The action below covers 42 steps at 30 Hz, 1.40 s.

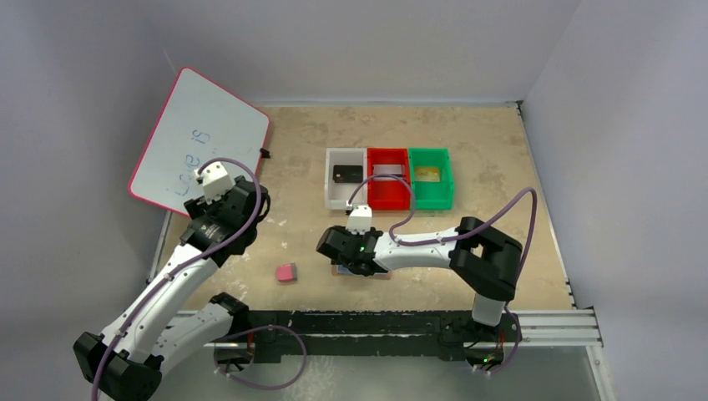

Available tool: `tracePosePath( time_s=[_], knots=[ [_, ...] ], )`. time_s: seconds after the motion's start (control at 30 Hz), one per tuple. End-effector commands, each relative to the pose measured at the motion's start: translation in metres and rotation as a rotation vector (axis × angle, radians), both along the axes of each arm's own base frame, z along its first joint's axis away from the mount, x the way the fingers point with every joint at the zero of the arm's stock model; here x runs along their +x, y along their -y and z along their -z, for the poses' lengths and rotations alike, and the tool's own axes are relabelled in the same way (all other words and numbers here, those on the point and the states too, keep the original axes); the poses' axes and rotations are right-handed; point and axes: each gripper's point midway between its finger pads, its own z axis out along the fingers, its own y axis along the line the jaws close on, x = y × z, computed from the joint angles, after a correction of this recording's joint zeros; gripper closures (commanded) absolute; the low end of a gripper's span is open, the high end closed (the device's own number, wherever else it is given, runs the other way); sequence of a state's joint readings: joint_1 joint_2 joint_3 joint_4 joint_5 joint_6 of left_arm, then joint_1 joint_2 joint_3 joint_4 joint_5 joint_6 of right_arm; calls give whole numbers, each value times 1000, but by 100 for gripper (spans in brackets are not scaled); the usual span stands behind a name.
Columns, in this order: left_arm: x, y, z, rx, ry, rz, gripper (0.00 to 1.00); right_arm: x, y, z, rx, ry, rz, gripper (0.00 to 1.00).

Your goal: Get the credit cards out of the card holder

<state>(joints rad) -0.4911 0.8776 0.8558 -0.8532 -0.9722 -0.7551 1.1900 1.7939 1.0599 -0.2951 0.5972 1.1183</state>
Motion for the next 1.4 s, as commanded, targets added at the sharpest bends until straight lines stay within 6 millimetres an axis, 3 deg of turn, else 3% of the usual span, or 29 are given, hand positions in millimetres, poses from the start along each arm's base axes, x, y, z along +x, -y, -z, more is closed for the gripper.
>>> tracePosePath(
  time_s=[0.0, 0.37, 0.9, 1.03, 1.2, 1.37],
  knots=[
    [5, 1, -12, -10, 40, 0, 16, -8, 19, 20, -79, -37, 38, 38],
    [5, 0, -12, -9, 41, 0, 16, -18, 11, 20, 11, -77, 9, 42],
    [5, 1, -10, -10, 34, 4, 16, -7, 32, 29, -163, -38, 63, 48],
    [6, 2, -9, -11, 32, 5, 16, -8, 36, 29, -167, -36, 72, 54],
    [6, 2, -9, -10, 31, 7, 16, -14, 30, 28, -112, -62, 50, 65],
    [7, 5, -8, -22, 27, 22, 16, -13, 11, 17, 31, -59, -2, 67]
  ],
)
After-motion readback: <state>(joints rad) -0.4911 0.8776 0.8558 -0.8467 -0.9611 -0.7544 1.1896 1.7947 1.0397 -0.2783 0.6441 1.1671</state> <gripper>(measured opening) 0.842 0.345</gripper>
